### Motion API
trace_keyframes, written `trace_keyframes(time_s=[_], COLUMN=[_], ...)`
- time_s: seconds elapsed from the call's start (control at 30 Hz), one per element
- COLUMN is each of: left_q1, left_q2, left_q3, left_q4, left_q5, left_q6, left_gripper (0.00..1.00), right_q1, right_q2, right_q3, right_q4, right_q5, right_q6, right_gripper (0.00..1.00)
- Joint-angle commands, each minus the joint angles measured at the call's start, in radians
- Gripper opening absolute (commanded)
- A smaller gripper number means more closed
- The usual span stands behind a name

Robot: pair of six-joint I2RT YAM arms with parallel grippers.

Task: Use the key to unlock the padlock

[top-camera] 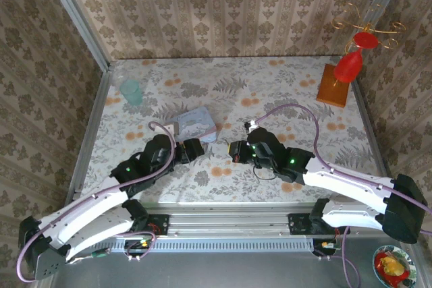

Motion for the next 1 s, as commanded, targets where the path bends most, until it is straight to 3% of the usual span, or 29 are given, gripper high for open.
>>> trace_keyframes(time_s=[0.0,0.2,0.43,0.63,0.97], left_q1=[-0.041,-0.098,-0.061,0.053,0.148], left_q2=[0.052,0.232,0.411,0.509,0.688], left_q3=[-0.035,-0.021,-0.017,-0.103,-0.081], left_q4=[-0.061,0.015,0.157,0.443,0.600], left_q5=[-0.056,-0.134,-0.188,-0.061,0.048], left_q6=[0.024,0.027,0.084,0.185,0.255], left_gripper=[0.66,0.69,0.72,0.72,0.70], right_q1=[-0.008,-0.008,-0.005,0.008,0.028], right_q2=[-0.030,-0.035,-0.013,0.001,0.063], right_q3=[0.007,-0.028,-0.025,-0.028,0.009], right_q4=[-0.119,-0.080,-0.056,-0.041,-0.042], right_q5=[0.049,0.036,0.002,0.008,0.017], right_q6=[-0.065,-0.057,-0.048,-0.040,-0.017], right_gripper=[0.00,0.00,0.00,0.00,0.00])
